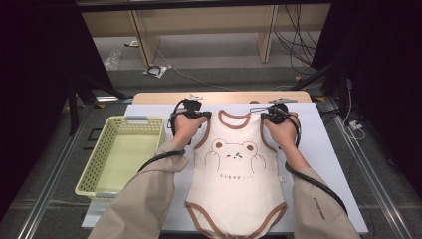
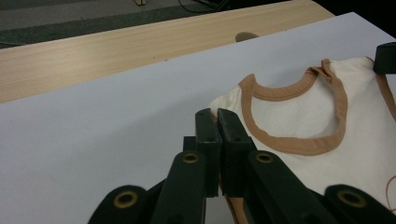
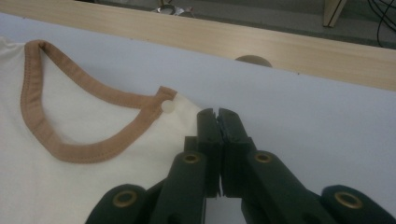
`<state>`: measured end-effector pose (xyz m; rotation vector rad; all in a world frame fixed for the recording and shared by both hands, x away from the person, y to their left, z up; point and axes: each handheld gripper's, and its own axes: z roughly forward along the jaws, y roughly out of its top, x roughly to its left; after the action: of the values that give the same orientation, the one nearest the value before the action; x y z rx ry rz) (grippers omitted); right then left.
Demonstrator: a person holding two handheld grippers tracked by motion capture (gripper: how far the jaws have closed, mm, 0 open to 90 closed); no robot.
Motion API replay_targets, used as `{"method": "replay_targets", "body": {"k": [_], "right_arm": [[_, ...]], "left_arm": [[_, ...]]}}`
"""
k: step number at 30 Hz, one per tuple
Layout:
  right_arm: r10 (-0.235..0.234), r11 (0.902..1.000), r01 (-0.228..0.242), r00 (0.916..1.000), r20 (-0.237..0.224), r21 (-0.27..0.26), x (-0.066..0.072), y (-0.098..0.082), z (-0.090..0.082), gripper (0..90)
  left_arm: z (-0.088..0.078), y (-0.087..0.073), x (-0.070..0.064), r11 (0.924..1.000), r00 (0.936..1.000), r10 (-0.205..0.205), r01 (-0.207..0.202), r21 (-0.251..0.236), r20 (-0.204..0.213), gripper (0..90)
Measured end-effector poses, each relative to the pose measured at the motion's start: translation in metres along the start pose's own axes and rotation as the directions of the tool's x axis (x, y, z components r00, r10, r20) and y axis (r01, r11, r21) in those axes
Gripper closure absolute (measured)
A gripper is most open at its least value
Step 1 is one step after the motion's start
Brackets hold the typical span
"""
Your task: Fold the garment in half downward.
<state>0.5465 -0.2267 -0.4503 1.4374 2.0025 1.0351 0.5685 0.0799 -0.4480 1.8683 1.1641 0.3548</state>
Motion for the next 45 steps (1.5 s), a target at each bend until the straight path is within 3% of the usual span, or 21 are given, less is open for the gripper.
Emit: {"method": "replay_targets", "body": {"k": [13,45], "right_arm": [[-0.019,0.9990,0.019,0.9998,0.001,-0.041,0.006,0.014,-0.009,89.2],[-0.054,0.9917,0.057,0.9982,0.027,-0.115,0.009,0.033,-0.024,89.2]], "left_arm": [[-0.012,0.009,0.004,0.9994,0.9998,-0.017,0.017,-0.031,0.012,87.7],[-0.028,0.028,0.002,0.9955,0.9997,0.015,-0.013,-0.094,0.021,87.8]]}}
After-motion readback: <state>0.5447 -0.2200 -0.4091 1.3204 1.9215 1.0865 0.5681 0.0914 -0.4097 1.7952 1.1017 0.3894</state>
